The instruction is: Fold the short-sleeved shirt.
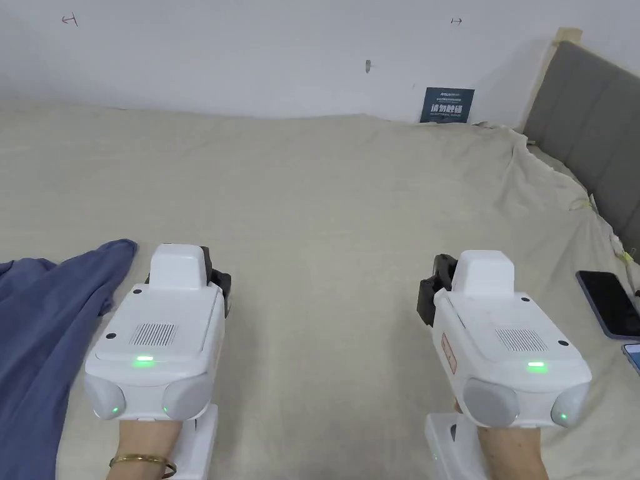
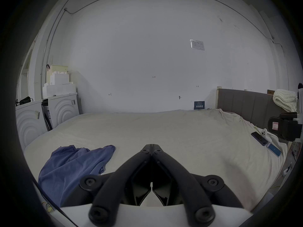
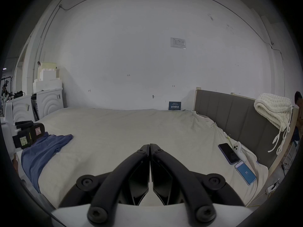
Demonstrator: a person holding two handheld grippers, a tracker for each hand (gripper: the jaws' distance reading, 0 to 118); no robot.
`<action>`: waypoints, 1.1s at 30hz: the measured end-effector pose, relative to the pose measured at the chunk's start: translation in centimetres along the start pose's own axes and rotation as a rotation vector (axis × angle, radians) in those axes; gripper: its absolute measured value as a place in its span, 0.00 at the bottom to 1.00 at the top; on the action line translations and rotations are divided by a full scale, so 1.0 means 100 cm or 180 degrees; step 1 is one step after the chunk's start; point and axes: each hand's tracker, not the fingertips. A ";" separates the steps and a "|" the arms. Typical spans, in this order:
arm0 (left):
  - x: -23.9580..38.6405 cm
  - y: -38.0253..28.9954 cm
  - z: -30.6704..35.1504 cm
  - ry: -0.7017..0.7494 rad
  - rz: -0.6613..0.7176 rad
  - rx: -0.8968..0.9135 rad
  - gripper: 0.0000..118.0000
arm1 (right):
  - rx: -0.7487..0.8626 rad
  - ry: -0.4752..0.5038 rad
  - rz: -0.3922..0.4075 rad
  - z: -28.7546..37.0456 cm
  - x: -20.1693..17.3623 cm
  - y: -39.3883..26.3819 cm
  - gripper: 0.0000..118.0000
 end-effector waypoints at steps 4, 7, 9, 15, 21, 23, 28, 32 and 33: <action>0.003 0.001 0.006 -0.0001 -0.0006 0.0023 0.00 | -0.0004 -0.0008 -0.0014 0.001 0.001 0.000 0.00; 0.004 0.003 0.009 0.0004 0.0007 0.0037 0.00 | 0.0001 -0.0007 -0.0009 0.001 0.002 0.000 0.00; 0.004 0.005 0.010 0.0007 0.0002 0.0052 0.00 | 0.0002 -0.0005 -0.0014 0.001 0.002 0.001 0.00; 0.005 0.006 0.012 0.0009 -0.0020 0.0065 0.00 | 0.0010 -0.0003 -0.0024 0.000 0.001 0.003 0.00; 0.006 0.007 0.013 -0.0010 -0.0038 0.0064 0.00 | 0.0031 -0.0003 -0.0033 0.001 0.001 0.003 0.00; 0.007 0.008 0.013 -0.0012 -0.0048 0.0064 0.00 | 0.0031 0.0001 -0.0033 0.001 0.000 0.004 0.00; 0.009 0.008 0.014 -0.0015 -0.0083 0.0085 0.00 | 0.0023 -0.0004 -0.0030 0.001 0.000 0.004 0.00; 0.009 0.008 0.014 -0.0018 -0.0081 0.0081 0.00 | 0.0033 0.0004 -0.0024 0.002 0.000 0.004 0.00; 0.008 0.008 0.013 -0.0018 -0.0078 0.0083 0.00 | 0.0032 0.0006 -0.0025 0.002 0.000 0.004 0.00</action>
